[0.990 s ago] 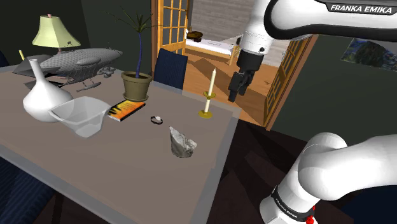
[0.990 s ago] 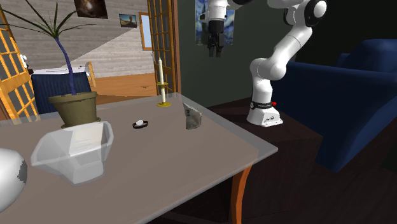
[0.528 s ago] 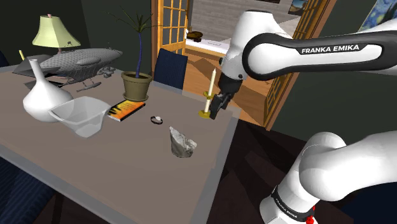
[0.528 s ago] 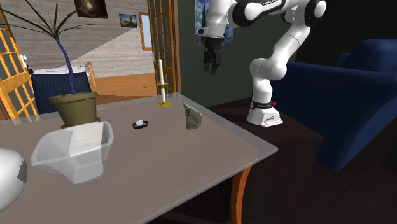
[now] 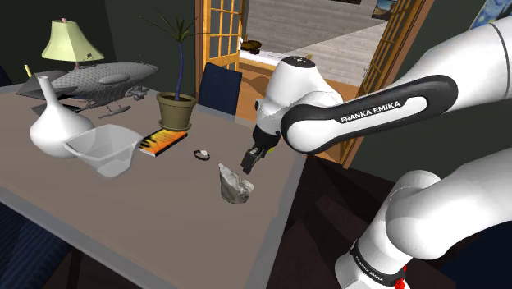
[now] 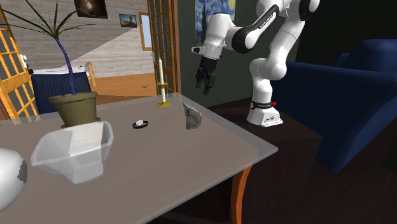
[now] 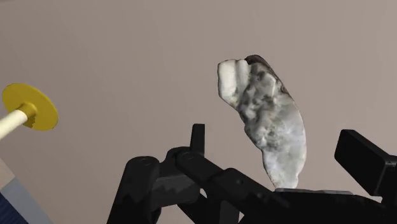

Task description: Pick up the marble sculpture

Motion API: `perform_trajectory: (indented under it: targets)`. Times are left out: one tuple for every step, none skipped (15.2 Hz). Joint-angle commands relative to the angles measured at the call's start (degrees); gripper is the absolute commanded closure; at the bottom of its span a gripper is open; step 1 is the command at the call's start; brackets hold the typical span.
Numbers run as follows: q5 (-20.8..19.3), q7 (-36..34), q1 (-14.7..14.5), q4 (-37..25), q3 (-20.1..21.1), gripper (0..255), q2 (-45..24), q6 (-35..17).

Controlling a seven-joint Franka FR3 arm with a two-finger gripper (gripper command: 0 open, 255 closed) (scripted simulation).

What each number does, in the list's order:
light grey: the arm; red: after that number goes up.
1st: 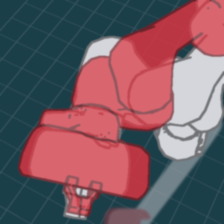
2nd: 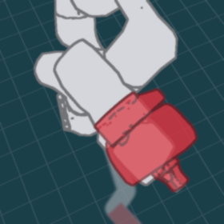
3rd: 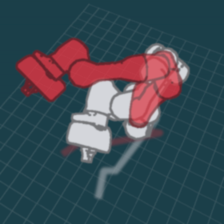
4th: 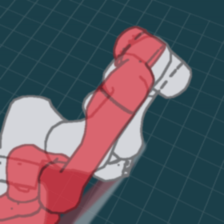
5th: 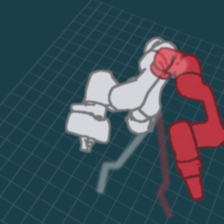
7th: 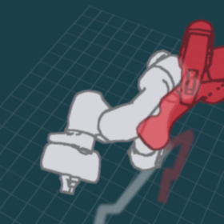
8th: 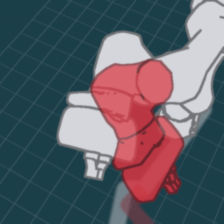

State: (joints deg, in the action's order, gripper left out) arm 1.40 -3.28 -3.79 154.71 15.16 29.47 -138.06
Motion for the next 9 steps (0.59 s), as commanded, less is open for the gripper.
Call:
perform_trajectory:
  targets:
    - [-2.12,-2.38,1.14,-0.19,2.53,0,-4.37,-5.94]
    - [-3.68,-3.97,2.03,-0.32,4.01,0,-6.65,-8.77]
    - [-5.63,-5.86,3.19,-0.59,5.65,0,-9.01,-11.52]
    - [-8.11,-8.13,4.67,-1.00,7.48,0,-11.45,-14.14]
    - [-9.67,-9.51,5.58,-1.28,8.51,0,-12.75,-15.46]
    - [-10.34,-10.12,6.01,-1.03,8.86,0,-13.45,-16.36]
    - [-11.09,-10.79,6.47,-0.80,9.24,0,-14.17,-17.27]
    - [-11.90,-11.50,6.98,-0.58,9.64,0,-14.91,-18.17]
    - [-12.79,-12.28,7.53,-0.39,10.07,0,-15.67,-19.07]
